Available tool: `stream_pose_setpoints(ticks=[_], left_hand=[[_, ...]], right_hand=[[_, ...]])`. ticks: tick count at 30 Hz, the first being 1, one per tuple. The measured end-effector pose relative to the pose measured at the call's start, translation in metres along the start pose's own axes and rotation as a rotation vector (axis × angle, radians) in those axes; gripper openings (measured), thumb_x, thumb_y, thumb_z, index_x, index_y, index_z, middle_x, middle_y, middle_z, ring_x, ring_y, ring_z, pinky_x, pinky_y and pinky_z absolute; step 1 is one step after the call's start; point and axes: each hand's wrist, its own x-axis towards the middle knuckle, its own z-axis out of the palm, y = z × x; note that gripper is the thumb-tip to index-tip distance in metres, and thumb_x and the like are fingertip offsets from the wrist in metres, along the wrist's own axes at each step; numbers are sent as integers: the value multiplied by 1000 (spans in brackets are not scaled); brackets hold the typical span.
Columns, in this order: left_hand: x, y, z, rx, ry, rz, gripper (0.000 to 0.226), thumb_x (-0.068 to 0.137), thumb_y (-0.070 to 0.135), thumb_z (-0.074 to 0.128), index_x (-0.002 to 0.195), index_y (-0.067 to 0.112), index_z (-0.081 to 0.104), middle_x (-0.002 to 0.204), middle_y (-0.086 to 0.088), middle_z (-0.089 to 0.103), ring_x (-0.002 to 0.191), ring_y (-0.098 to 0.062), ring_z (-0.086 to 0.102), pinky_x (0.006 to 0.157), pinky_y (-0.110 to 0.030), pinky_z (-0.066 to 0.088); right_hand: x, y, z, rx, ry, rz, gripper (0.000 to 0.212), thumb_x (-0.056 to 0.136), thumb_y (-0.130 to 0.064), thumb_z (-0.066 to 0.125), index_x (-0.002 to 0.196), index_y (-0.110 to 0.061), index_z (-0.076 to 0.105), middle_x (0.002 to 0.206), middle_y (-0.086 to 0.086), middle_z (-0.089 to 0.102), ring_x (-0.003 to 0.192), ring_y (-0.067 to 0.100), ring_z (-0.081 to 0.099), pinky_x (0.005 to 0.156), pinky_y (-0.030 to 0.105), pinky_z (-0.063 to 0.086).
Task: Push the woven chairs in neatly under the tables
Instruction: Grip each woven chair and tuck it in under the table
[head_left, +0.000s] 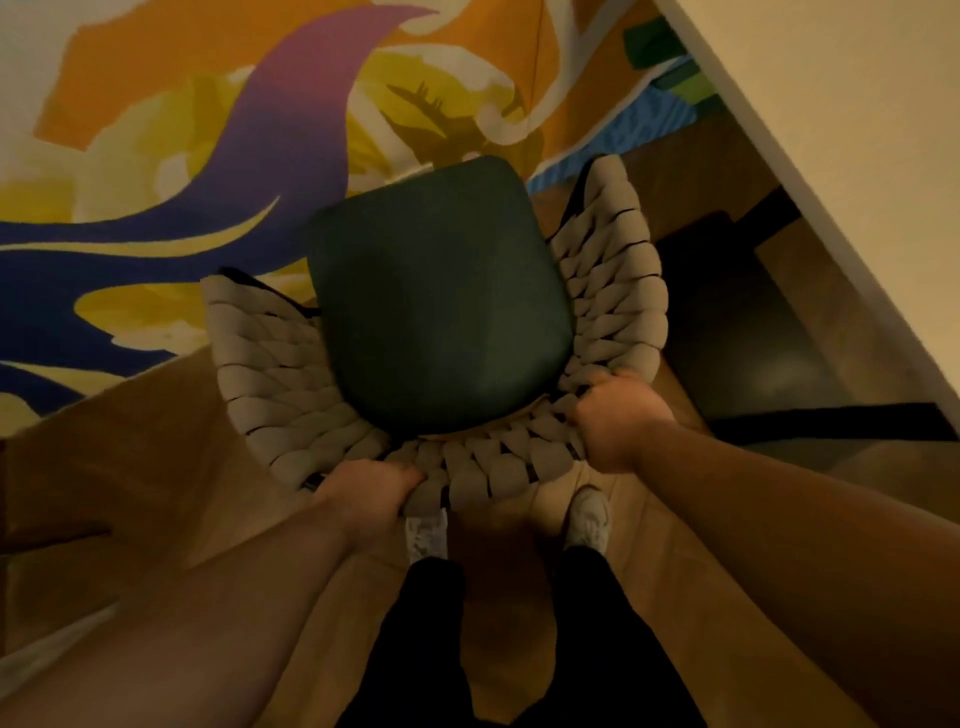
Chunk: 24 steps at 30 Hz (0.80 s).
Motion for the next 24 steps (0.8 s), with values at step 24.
stream_pose_setpoints(ticks=[24], left_hand=[[23,-61,-93,567,-143,284,45,107,34,48,152,35,50,144,1,62,125,-22,61,105,-41,52]], right_hand=[[-35,-124,36,448,-51,432,36,98,-34,55,134,-31,60,121,-1,68,117,27,58,100,44,45]])
